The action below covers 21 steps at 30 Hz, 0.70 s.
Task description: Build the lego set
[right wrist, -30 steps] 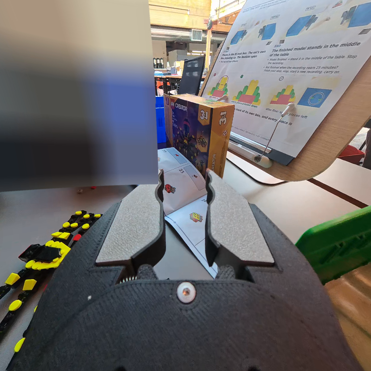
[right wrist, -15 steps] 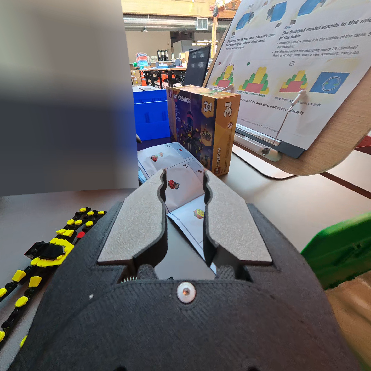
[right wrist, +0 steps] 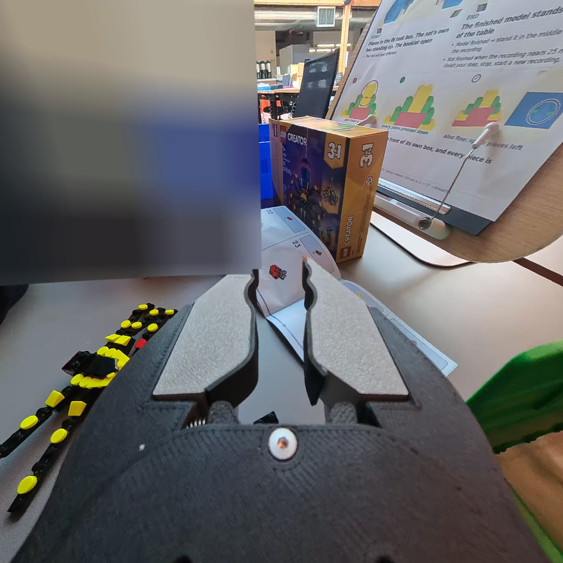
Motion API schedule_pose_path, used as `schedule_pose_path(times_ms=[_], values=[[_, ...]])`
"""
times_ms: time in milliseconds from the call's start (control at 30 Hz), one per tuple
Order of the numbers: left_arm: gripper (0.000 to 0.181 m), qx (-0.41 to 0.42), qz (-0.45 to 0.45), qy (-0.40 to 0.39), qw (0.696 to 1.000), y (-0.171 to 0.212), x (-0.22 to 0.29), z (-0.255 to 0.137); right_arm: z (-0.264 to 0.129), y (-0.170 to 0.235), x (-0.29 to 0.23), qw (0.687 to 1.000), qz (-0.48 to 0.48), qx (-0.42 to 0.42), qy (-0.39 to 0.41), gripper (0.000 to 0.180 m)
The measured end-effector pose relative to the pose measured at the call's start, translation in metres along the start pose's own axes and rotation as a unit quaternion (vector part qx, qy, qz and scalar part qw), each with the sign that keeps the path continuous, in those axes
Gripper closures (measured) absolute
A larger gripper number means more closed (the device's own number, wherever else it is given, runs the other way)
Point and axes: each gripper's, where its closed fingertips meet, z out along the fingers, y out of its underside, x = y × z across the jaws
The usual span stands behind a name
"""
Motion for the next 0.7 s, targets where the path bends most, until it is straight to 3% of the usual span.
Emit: schedule_pose_path(times_ms=[700], values=[[0.173,-0.003,0.013,0.001,1.000,0.0010,0.0031,0.0010,0.0001,0.0013,-0.0004,1.000,0.000,-0.005,0.002,0.158]])
